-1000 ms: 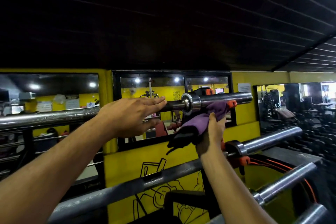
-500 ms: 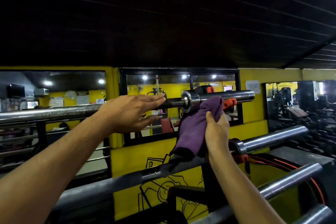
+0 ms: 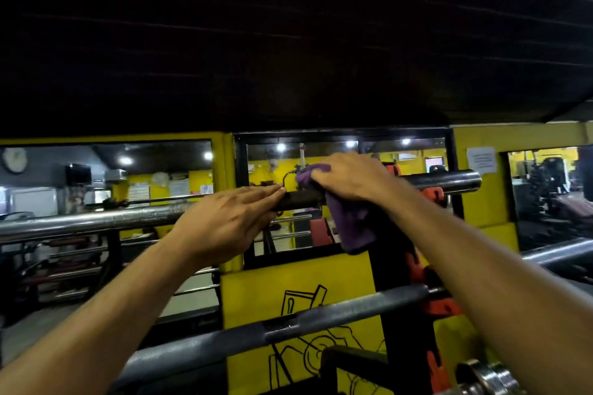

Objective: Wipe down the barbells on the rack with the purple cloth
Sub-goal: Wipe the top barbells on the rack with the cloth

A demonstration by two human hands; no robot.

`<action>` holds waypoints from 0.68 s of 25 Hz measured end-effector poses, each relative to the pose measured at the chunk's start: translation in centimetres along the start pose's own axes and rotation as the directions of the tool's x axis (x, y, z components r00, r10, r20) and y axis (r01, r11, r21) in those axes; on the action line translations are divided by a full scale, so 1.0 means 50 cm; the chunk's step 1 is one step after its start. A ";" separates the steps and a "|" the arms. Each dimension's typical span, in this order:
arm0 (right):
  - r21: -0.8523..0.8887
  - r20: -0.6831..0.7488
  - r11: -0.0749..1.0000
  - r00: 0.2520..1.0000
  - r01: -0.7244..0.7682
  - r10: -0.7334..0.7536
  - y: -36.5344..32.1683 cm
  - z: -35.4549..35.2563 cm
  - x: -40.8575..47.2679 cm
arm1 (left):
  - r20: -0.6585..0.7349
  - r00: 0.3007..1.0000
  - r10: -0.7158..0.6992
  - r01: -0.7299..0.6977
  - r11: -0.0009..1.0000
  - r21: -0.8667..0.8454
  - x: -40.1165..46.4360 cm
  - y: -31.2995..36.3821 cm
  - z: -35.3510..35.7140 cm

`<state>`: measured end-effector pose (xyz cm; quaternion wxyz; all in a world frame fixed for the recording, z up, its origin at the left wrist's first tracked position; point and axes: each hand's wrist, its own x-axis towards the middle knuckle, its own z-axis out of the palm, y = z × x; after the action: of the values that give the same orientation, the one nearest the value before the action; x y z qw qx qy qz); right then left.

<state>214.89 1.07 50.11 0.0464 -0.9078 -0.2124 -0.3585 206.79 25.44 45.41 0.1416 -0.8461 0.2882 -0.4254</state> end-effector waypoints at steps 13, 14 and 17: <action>0.073 0.023 0.994 0.997 -0.080 0.079 -0.006 -0.018 0.001 | 0.053 0.998 0.021 -0.019 1.000 -0.024 0.000 -0.011 -0.005; 0.059 0.142 0.996 0.988 -0.069 0.060 -0.008 -0.037 0.014 | 0.076 0.997 0.023 -0.020 0.999 -0.040 0.000 -0.009 -0.009; 0.079 -0.074 0.995 0.995 -0.067 0.073 0.006 -0.014 -0.020 | 0.147 0.987 0.067 -0.055 0.995 -0.089 0.001 -0.024 -0.027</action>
<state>213.90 0.27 49.97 0.1020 -0.8979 -0.1922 -0.3828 206.17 26.37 46.85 0.1397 -0.8716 0.3204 -0.3436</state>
